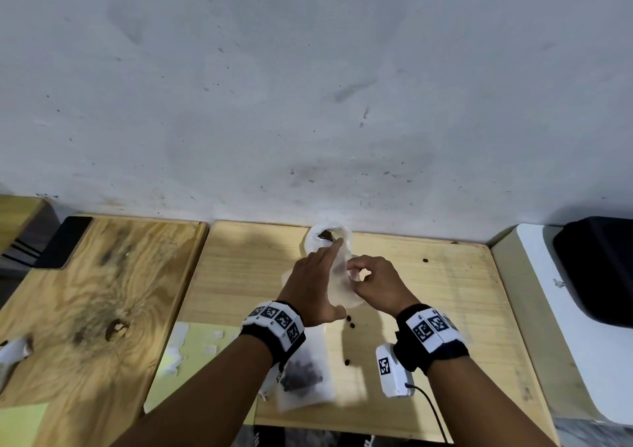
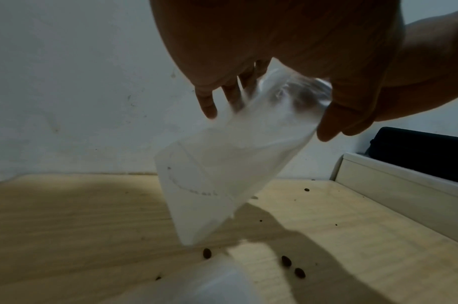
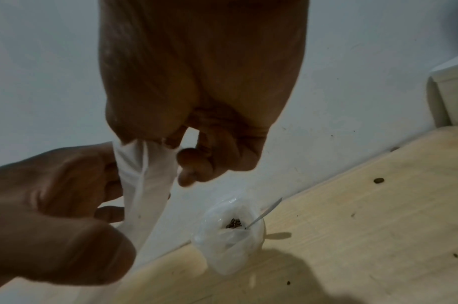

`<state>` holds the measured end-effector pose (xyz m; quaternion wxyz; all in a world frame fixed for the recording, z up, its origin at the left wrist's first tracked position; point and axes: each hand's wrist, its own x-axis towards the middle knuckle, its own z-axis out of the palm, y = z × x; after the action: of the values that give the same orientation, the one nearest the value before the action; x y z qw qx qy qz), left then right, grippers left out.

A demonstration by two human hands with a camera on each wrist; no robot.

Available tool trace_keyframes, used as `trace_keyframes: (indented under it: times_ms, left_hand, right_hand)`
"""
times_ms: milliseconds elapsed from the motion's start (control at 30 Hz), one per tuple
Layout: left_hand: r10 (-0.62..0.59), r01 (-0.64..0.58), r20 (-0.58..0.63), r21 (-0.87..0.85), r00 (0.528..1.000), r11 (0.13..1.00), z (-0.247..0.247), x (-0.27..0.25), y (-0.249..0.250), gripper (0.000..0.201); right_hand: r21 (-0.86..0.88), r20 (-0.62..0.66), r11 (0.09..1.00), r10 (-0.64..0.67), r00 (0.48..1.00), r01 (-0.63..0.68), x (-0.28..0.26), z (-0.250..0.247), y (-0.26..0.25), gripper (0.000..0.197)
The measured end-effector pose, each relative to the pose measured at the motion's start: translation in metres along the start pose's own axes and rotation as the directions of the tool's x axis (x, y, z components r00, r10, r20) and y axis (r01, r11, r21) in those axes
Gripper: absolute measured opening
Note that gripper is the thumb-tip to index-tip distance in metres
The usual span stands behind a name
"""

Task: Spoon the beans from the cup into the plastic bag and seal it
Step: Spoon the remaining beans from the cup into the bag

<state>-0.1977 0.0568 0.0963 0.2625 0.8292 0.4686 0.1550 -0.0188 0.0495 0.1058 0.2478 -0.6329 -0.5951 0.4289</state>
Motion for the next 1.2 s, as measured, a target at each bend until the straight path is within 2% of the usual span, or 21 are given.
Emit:
trace_keyframes:
  times_ms: [67,133,200,267,333,400,500,600,667,767,833,900,933,967,1067,1133,1200]
  left_hand:
    - [-0.001,0.001,0.006,-0.027,1.0,1.0,0.002,-0.002,-0.004,0.117]
    - [0.008,-0.008,0.012,-0.042,1.0,0.999,0.004,-0.004,-0.006,0.105]
    - [0.021,-0.02,0.011,-0.039,1.0,0.999,0.006,-0.003,-0.008,0.099]
    - [0.005,-0.005,0.028,-0.025,1.0,1.0,0.007,-0.002,-0.01,0.101]
    - [-0.038,0.039,0.058,-0.021,0.998,0.999,0.007,-0.003,-0.012,0.101]
    - [-0.098,0.102,0.075,-0.046,0.992,0.994,0.006,-0.003,-0.017,0.096]
    - [-0.135,0.142,0.092,-0.081,0.987,0.987,0.006,-0.003,-0.024,0.091]
    - [-0.176,0.19,0.125,-0.111,0.976,0.975,0.012,0.001,-0.029,0.095]
    - [-0.218,0.237,0.137,-0.148,0.966,0.96,0.015,0.006,-0.034,0.093]
    - [-0.332,0.348,0.106,-0.268,0.937,0.898,0.019,0.017,-0.044,0.081]
    - [-0.459,0.449,0.075,-0.391,0.886,0.803,0.017,0.024,-0.051,0.068]
    - [-0.567,0.535,0.098,-0.492,0.818,0.687,0.014,0.033,-0.059,0.064]
    - [-0.601,0.566,0.12,-0.519,0.79,0.64,0.013,0.039,-0.063,0.068]
    - [-0.619,0.585,0.139,-0.532,0.773,0.612,0.011,0.043,-0.066,0.072]
    - [-0.62,0.614,0.194,-0.527,0.76,0.588,0.01,0.057,-0.07,0.086]
    - [-0.601,0.627,0.245,-0.513,0.761,0.586,0.009,0.066,-0.072,0.095]
    - [-0.59,0.647,0.296,-0.506,0.752,0.57,0.01,0.074,-0.073,0.093]
  right_hand:
    - [-0.101,0.027,0.994,0.046,0.999,-0.043,-0.001,-0.001,-0.002,0.019]
    - [-0.206,0.001,0.974,0.095,0.996,-0.093,-0.001,-0.002,-0.005,0.018]
    - [-0.233,-0.033,0.965,0.112,0.993,-0.117,0.0,0.001,-0.005,0.021]
    - [-0.168,-0.007,0.981,0.1,0.995,-0.1,0.002,0.005,0.0,0.028]
    - [-0.028,0.014,0.996,0.082,0.997,-0.082,0.003,0.007,0.005,0.042]
    - [0.058,0.045,0.992,0.108,0.993,-0.111,0.004,0.005,0.008,0.042]
    - [0.038,0.098,0.989,0.141,0.985,-0.145,0.008,0.005,0.014,0.041]
    - [0.044,0.07,0.986,0.16,0.985,-0.163,0.016,0.011,0.023,0.046]
    - [0.069,0.042,0.983,0.167,0.985,-0.17,0.021,0.015,0.023,0.042]
    - [0.239,-0.082,0.95,0.226,0.971,-0.201,0.032,0.015,0.025,0.02]
    - [0.319,-0.296,0.928,0.292,0.909,-0.194,0.037,0.013,0.034,0.006]
    - [0.273,-0.462,0.931,0.349,0.815,-0.244,0.042,0.009,0.044,0.014]
    - [0.231,-0.483,0.927,0.373,0.792,-0.296,0.046,0.008,0.049,0.023]
    - [0.187,-0.464,0.917,0.398,0.791,-0.352,0.049,0.006,0.055,0.035]
    - [0.105,-0.28,0.86,0.508,0.814,-0.5,0.064,0.005,0.069,0.062]
    - [0.11,-0.19,0.843,0.538,0.822,-0.526,0.074,0.007,0.072,0.055]
    - [0.147,-0.15,0.851,0.523,0.839,-0.504,0.082,0.01,0.073,0.032]
